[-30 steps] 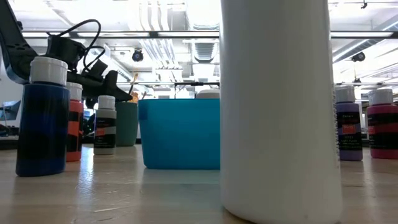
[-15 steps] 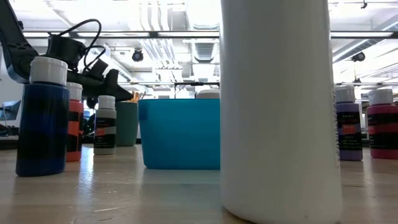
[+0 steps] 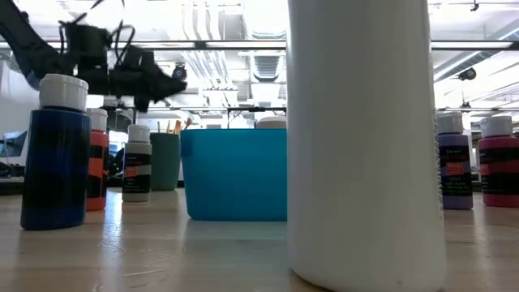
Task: Pick & Place Paint Supplies
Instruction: Put the silver paint brush into the green cup
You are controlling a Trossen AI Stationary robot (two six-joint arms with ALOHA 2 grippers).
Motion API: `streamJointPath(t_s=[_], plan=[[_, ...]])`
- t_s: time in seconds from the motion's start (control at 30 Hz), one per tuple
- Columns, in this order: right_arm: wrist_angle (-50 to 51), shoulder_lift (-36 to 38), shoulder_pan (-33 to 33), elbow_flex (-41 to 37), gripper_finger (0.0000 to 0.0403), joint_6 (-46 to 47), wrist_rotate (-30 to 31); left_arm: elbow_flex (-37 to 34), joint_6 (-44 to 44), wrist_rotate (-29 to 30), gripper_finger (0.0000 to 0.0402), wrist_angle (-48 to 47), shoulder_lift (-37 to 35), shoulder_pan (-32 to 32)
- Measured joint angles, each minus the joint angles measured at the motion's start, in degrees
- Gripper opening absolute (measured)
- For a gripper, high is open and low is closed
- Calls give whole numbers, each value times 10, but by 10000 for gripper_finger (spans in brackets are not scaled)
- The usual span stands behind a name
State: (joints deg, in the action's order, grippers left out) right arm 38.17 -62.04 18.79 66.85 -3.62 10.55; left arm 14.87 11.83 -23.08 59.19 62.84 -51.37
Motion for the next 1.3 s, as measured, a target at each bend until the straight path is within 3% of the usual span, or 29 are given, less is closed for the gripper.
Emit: streamJointPath(t_s=[0.23,0.37,0.43,0.67,0.8,1.03,1.3], plan=[[-39,0,0,0,136,10,4,51,104,-72,115,-1,-38,14],[-34,-10,23,1,131,82,90,78,131,-104,115,-1,-50,37],[-9,-25,63,2,133,128,94,89,134,-106,115,-1,-51,52],[5,-121,245,3,157,219,-103,116,136,-106,115,-10,-48,97],[4,-190,302,3,170,231,-174,120,136,-106,115,-13,-49,114],[-3,-290,309,6,188,245,-181,121,133,-104,115,-14,-49,116],[27,-364,308,60,201,273,-155,121,133,-104,115,-24,-49,116]])
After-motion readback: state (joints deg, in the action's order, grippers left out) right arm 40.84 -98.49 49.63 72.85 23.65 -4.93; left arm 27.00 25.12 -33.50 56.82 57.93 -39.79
